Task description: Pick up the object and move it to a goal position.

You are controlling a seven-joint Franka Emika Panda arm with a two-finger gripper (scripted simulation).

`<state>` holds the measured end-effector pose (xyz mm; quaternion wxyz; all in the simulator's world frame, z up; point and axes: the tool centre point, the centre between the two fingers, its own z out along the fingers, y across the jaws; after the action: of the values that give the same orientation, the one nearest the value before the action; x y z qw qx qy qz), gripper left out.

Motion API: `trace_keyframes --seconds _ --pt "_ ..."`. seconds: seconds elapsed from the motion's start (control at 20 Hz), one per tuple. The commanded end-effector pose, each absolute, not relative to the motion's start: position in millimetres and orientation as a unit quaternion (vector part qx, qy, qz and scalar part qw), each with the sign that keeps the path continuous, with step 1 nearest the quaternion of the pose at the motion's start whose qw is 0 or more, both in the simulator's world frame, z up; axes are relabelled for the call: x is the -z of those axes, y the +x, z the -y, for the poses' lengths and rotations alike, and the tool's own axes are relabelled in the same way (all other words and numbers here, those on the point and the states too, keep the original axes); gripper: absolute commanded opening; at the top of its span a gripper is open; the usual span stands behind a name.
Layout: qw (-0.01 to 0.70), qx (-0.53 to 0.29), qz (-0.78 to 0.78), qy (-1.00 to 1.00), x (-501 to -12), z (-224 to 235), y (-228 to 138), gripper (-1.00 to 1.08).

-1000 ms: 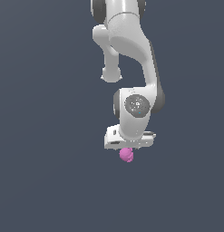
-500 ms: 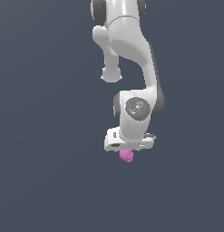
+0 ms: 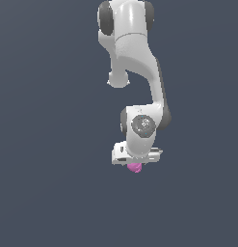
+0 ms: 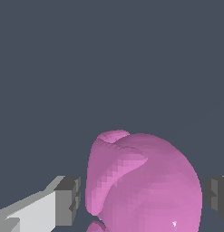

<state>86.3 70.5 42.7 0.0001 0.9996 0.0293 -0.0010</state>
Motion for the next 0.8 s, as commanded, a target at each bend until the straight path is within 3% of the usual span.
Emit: trace_keyframes --seconds 0.0,0.15,0.2,0.75 --pt "0.000 0.000 -0.029 1.000 -38.4 -70.6 87.3 1.00" --pt "0.000 0.000 -0.029 1.000 -39.5 -70.7 88.3 1.00" --pt "0.000 0.000 -0.029 1.000 -39.5 -70.7 88.3 -1.00" --pt "0.000 0.000 -0.030 1.000 -39.6 -70.6 88.2 -1.00"
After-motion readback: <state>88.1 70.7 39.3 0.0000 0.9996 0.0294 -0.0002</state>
